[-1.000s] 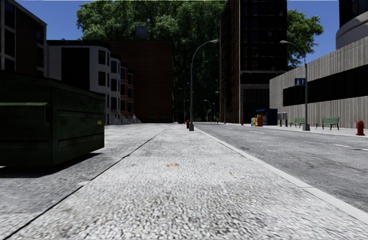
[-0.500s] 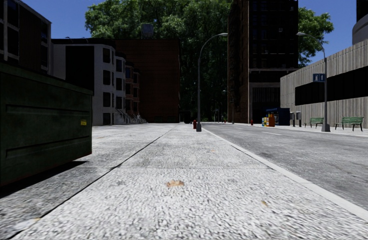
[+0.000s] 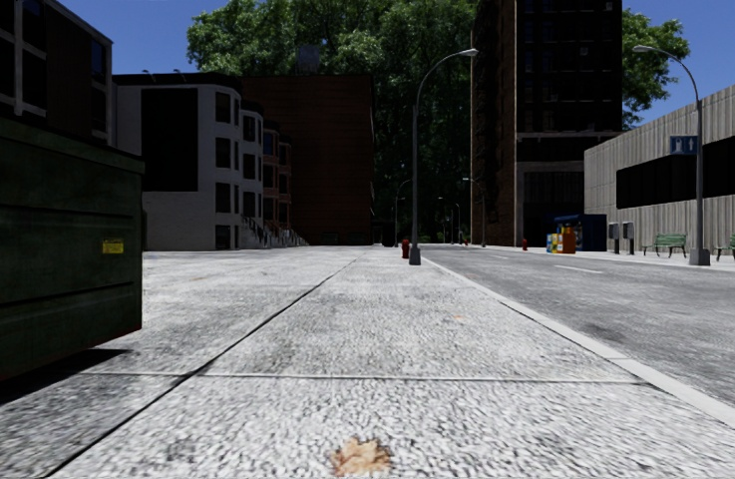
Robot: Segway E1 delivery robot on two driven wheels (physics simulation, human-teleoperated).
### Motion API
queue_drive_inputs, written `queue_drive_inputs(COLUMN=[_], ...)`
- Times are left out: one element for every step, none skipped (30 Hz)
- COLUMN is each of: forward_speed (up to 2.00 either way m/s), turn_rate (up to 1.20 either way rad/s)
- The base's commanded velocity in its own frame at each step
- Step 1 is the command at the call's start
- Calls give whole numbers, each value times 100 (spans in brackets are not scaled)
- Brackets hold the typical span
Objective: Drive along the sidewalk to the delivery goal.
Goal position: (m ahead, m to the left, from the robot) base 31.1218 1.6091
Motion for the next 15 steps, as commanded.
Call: queue_drive_inputs(forward_speed=[200, 200, 200, 200, 200, 200, 200, 200, 200, 200, 200, 200, 200, 200, 200], turn_rate=[0, 0, 0, 0, 0, 0, 0, 0, 0, 0, 0, 0, 0, 0, 0])
